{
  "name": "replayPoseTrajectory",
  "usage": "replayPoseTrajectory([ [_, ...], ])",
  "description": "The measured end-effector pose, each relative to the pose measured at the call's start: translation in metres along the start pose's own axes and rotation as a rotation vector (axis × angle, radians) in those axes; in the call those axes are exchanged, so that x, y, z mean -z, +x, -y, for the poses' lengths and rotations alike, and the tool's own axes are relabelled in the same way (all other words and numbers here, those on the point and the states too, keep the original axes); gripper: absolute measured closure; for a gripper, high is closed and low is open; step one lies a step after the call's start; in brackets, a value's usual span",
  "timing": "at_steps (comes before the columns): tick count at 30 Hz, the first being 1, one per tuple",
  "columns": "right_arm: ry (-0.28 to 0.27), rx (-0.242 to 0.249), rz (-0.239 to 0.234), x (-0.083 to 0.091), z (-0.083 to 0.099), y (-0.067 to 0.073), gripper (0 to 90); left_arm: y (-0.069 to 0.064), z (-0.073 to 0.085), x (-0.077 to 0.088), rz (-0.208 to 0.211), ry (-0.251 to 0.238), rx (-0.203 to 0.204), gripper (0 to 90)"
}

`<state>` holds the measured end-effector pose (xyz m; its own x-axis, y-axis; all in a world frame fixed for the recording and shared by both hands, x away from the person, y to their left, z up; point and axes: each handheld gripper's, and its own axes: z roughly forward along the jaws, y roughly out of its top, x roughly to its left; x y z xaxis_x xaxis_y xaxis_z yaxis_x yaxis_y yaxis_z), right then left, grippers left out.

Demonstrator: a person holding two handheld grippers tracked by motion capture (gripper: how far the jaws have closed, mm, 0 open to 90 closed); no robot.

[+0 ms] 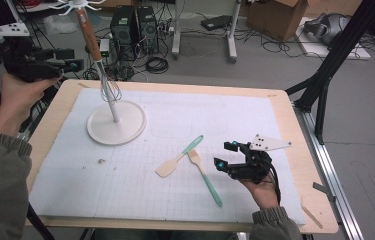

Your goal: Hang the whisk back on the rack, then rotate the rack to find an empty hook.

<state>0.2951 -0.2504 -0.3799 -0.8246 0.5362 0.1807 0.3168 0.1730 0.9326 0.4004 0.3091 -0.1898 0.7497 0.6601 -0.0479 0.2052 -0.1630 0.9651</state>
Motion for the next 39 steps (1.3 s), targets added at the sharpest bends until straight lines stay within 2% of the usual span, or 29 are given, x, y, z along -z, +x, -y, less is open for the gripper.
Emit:
replayPoseTrajectory([
  [7,-0.001,-0.011,-0.001,0.0,0.0,-0.001,25.3,0.0,-0.007,0.005,0.012,0.002,-0.001,38.5],
  [12,0.001,-0.02,0.005,-0.001,0.001,-0.004,25.3,-0.001,-0.018,0.015,0.018,-0.025,-0.011,44.3],
  [16,0.008,-0.025,0.002,-0.002,0.002,-0.004,25.3,-0.003,-0.023,0.021,0.028,-0.055,-0.004,56.1],
  [19,0.014,-0.03,0.001,-0.002,0.003,-0.003,25.3,-0.004,-0.027,0.023,0.01,-0.042,-0.005,65.7],
  [21,0.008,-0.022,0.0,-0.002,0.003,-0.003,25.3,-0.004,-0.03,0.025,0.016,-0.052,-0.012,74.3],
  [25,0.007,-0.03,0.001,-0.001,0.003,-0.004,25.3,-0.001,-0.04,0.026,0.016,-0.066,-0.008,82.9],
  [30,-0.002,-0.031,-0.002,0.0,0.003,-0.005,25.3,-0.001,-0.055,0.025,0.047,-0.089,-0.006,86.9],
  [34,-0.005,-0.031,-0.002,0.001,0.004,-0.008,25.3,-0.003,-0.063,0.021,0.055,-0.089,-0.018,89.3],
  [37,-0.003,-0.034,-0.003,0.002,0.004,-0.007,25.3,-0.002,-0.067,0.019,0.063,-0.104,-0.012,89.5],
  [39,-0.001,-0.03,-0.004,0.001,0.004,-0.007,25.3,-0.003,-0.069,0.018,0.055,-0.122,-0.006,89.5],
])
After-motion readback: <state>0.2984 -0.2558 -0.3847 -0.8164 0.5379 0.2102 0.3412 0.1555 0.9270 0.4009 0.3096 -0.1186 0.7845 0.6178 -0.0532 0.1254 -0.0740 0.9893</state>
